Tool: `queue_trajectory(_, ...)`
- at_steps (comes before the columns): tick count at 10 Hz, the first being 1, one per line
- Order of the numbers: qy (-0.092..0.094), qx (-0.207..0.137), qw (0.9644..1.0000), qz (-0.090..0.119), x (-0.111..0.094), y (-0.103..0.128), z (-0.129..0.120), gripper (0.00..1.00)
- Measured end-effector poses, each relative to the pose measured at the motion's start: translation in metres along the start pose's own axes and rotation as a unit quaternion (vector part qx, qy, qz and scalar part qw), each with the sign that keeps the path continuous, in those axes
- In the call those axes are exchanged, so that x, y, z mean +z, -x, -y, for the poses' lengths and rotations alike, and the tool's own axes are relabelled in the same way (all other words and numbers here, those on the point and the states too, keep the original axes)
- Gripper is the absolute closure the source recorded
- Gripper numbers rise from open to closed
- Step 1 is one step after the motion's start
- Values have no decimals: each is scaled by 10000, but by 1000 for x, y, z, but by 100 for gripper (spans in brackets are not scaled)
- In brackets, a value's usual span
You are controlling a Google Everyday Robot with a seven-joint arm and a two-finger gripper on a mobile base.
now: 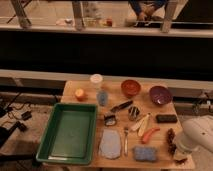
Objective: Place grapes in paper cup
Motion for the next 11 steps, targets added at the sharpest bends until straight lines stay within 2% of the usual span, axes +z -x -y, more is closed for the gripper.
queue_trajectory(1,-7,-5,10000,2,-1,0,0,81)
queue_trajectory(3,-26,-13,10000,25,-2,2,0,90)
queue_trajectory(6,-139,-79,9998,121,-22,9,-2,90)
queue_trajectory(11,-248,-72,9993,258,-30,13,0,90)
